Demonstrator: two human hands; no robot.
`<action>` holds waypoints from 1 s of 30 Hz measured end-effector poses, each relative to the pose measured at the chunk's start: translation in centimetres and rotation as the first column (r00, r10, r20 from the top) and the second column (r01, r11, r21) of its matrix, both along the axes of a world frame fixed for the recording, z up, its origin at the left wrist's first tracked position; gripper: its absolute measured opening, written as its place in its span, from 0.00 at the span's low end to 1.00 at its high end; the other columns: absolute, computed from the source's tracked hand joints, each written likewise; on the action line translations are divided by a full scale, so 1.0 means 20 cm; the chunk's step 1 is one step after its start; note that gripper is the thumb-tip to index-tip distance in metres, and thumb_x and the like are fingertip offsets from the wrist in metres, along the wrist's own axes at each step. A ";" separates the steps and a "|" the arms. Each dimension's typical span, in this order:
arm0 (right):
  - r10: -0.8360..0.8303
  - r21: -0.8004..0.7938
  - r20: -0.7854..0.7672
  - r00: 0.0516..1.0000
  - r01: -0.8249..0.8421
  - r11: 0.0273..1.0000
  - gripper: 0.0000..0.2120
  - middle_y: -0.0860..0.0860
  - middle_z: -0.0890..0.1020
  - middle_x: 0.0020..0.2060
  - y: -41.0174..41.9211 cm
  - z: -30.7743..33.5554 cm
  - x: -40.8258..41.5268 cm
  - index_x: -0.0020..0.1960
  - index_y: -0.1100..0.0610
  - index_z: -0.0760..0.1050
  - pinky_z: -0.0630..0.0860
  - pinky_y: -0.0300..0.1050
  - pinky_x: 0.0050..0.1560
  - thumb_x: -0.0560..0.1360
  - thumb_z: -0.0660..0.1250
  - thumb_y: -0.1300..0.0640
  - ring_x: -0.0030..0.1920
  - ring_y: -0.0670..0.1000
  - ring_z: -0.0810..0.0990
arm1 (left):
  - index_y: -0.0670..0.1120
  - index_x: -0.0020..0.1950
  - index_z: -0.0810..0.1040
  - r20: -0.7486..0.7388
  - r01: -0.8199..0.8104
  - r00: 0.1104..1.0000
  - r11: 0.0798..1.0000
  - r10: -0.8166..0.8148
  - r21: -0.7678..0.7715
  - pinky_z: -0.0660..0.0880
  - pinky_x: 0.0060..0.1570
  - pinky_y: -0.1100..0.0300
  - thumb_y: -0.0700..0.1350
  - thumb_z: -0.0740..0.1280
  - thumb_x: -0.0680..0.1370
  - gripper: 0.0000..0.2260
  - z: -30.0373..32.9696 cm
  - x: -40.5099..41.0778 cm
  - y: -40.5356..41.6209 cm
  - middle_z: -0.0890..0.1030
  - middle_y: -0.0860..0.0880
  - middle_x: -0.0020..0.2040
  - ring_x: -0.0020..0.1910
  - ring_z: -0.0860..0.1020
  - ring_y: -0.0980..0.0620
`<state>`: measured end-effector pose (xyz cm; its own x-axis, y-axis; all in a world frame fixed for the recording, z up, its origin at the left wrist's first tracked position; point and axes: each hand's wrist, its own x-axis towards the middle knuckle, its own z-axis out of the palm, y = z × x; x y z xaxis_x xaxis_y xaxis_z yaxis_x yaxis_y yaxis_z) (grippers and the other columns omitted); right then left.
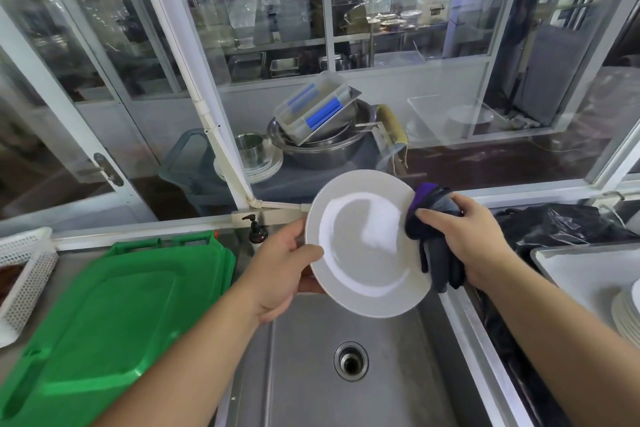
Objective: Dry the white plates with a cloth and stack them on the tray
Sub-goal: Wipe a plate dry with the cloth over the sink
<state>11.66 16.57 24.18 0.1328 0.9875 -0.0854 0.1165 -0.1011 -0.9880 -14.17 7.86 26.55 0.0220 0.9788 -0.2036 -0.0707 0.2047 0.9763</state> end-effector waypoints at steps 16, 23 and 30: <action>-0.281 -0.274 -0.399 0.873 0.179 0.945 0.10 0.60 0.87 0.41 -0.18 -0.16 -0.21 0.57 0.59 0.81 0.83 0.63 0.48 0.77 0.75 0.57 0.40 0.63 0.86 | 0.55 0.66 0.69 0.183 -0.225 0.961 0.970 0.205 0.095 0.81 0.55 0.34 0.23 0.62 0.78 0.29 -0.11 0.24 -0.06 0.87 0.55 0.51 0.58 0.82 0.47; -0.101 -0.034 -0.078 0.992 0.099 0.995 0.06 0.53 0.87 0.45 -0.09 -0.01 -0.08 0.50 0.53 0.82 0.84 0.55 0.54 0.74 0.77 0.57 0.48 0.56 0.87 | 0.55 0.63 0.80 0.081 -0.197 0.978 0.979 0.193 0.045 0.82 0.42 0.51 0.40 0.65 0.83 0.13 0.03 0.04 0.02 0.86 0.48 0.56 0.49 0.84 0.47; 0.049 0.074 0.140 0.989 -0.060 0.995 0.07 0.49 0.87 0.42 -0.04 0.12 0.00 0.51 0.50 0.82 0.79 0.42 0.39 0.75 0.76 0.57 0.42 0.49 0.86 | 0.51 0.61 0.81 -0.074 -0.023 0.997 0.996 0.029 0.084 0.81 0.46 0.56 0.29 0.59 0.82 0.20 0.04 -0.02 0.01 0.87 0.48 0.55 0.51 0.85 0.50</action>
<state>11.71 15.67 26.62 0.0839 0.9964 0.0076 0.2549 -0.0141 -0.9669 -14.59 8.15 27.37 -0.0157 0.9925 -0.1212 -0.0011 0.1212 0.9926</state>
